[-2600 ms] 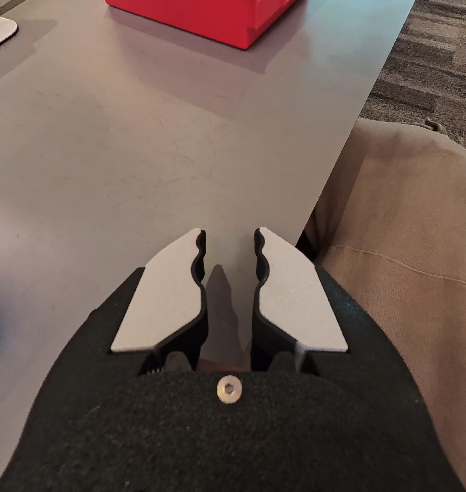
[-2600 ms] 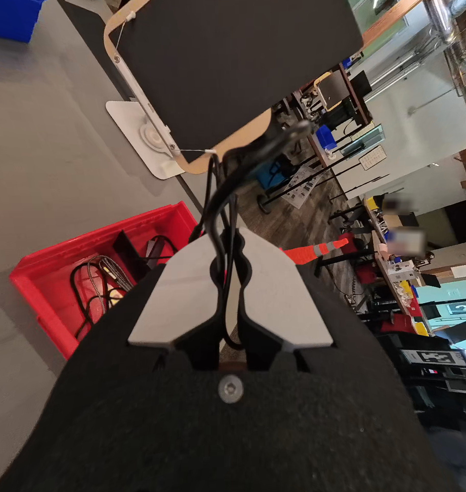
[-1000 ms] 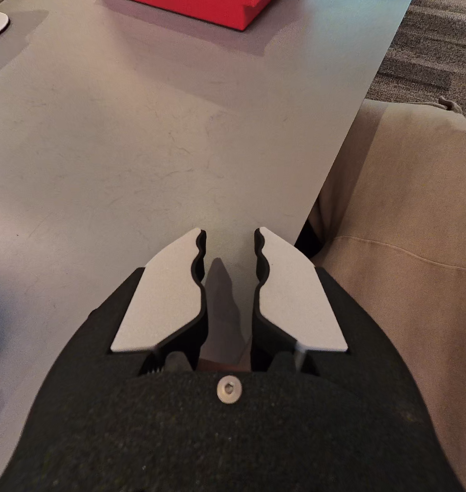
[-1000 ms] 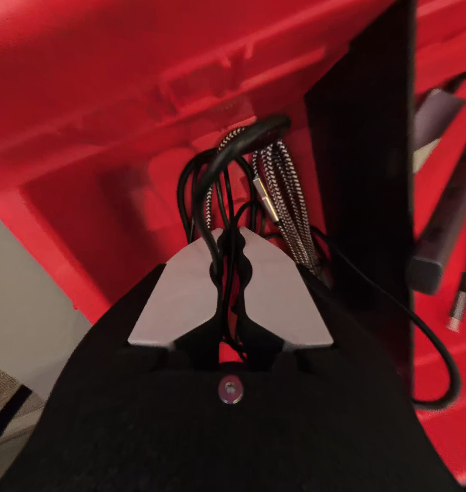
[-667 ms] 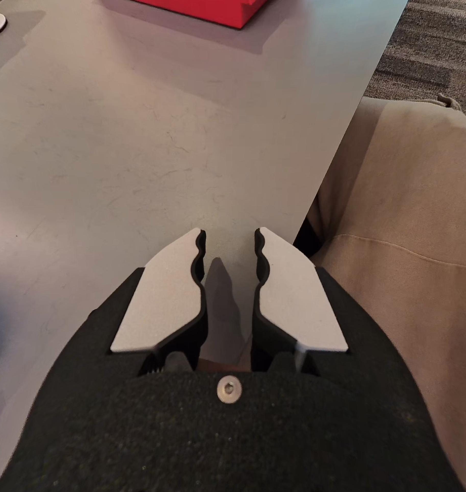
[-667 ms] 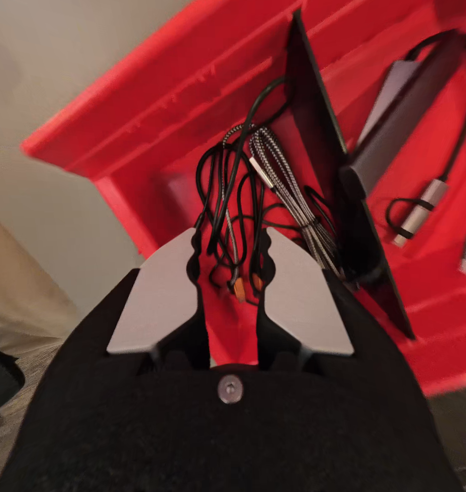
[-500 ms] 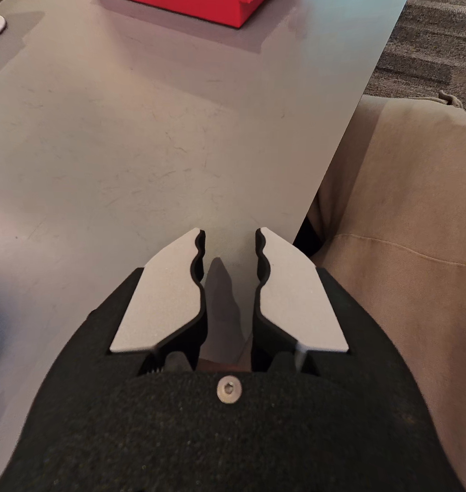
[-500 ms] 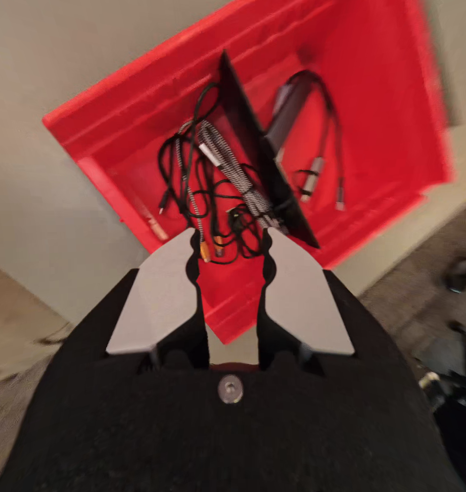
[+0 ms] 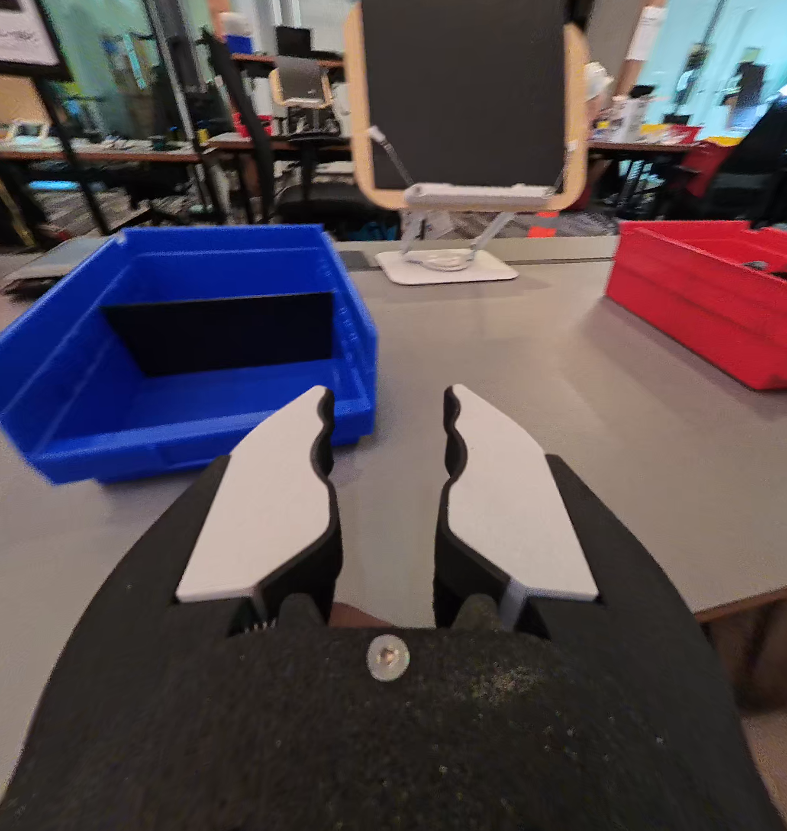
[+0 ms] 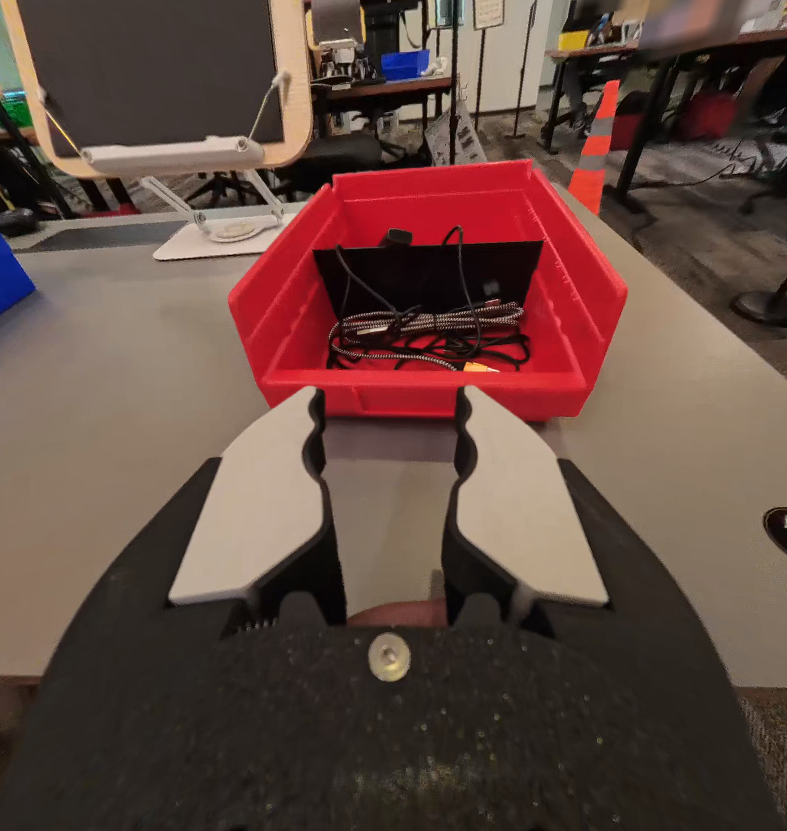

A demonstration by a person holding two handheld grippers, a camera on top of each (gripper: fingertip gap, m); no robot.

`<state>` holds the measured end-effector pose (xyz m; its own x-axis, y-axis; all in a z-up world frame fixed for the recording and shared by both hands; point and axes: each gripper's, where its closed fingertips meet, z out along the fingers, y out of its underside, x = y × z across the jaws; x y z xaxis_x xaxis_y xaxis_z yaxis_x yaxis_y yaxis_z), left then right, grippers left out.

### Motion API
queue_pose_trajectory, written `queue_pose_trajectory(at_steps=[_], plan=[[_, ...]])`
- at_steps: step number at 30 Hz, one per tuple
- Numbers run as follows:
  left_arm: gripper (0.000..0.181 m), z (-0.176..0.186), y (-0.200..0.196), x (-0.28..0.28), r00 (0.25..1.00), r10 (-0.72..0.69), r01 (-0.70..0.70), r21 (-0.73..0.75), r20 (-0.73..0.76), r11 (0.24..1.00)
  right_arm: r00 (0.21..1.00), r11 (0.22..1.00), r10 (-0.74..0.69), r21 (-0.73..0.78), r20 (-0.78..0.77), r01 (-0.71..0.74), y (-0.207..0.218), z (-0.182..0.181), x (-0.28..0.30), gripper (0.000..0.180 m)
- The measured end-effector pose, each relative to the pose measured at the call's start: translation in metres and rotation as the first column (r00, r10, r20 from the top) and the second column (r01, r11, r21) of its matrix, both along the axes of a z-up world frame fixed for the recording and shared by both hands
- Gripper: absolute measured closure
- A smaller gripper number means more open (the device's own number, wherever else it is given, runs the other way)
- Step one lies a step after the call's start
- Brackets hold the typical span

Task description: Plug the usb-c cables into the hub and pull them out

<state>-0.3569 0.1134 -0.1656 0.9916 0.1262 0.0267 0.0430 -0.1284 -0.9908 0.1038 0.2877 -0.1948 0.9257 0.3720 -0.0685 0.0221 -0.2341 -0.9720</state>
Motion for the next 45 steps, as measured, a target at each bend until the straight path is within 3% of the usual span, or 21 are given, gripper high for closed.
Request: queue_pose_trajectory(at_steps=[4,10,25,31,34,38,41,45], plan=[[0.138,-0.015,-0.001,-0.021,0.998,0.057,-0.059,-0.096,-0.023,0.994,0.986,0.998,0.011,0.057,0.166,-0.021,0.005,-0.003,-0.005,0.124],[0.143,-0.038,0.001,-0.017,0.999,0.015,-0.005,-0.214,0.045,0.977,0.999,0.999,0.046,0.005,0.005,-0.046,0.003,-0.004,-0.009,0.126],[0.143,-0.046,0.004,-0.005,0.998,-0.038,0.048,-0.251,0.042,0.967,0.992,0.998,0.061,-0.001,0.106,-0.061,0.003,-0.014,-0.012,0.124],[0.143,-0.051,0.007,0.004,0.996,-0.072,0.082,-0.272,0.044,0.959,0.934,0.941,0.333,-0.107,0.132,-0.321,0.003,-0.027,-0.103,0.102],[0.140,-0.052,0.008,0.009,0.996,-0.088,0.094,-0.274,0.034,0.957,0.929,0.945,0.328,-0.060,0.172,-0.322,0.020,-0.020,-0.133,0.102],[0.136,-0.056,0.010,0.019,0.992,-0.123,0.119,-0.291,0.006,0.949,0.945,0.952,0.296,-0.123,0.137,-0.280,0.040,-0.022,-0.155,0.094],[0.132,-0.062,0.015,0.031,0.986,-0.163,0.151,-0.318,-0.013,0.936,0.916,0.916,0.386,-0.162,0.108,-0.367,0.027,-0.021,-0.176,0.085],[0.131,-0.064,0.036,0.075,0.956,-0.287,0.292,-0.306,0.064,0.906,0.882,0.892,0.453,-0.068,0.129,-0.448,0.002,0.005,-0.174,0.118]])
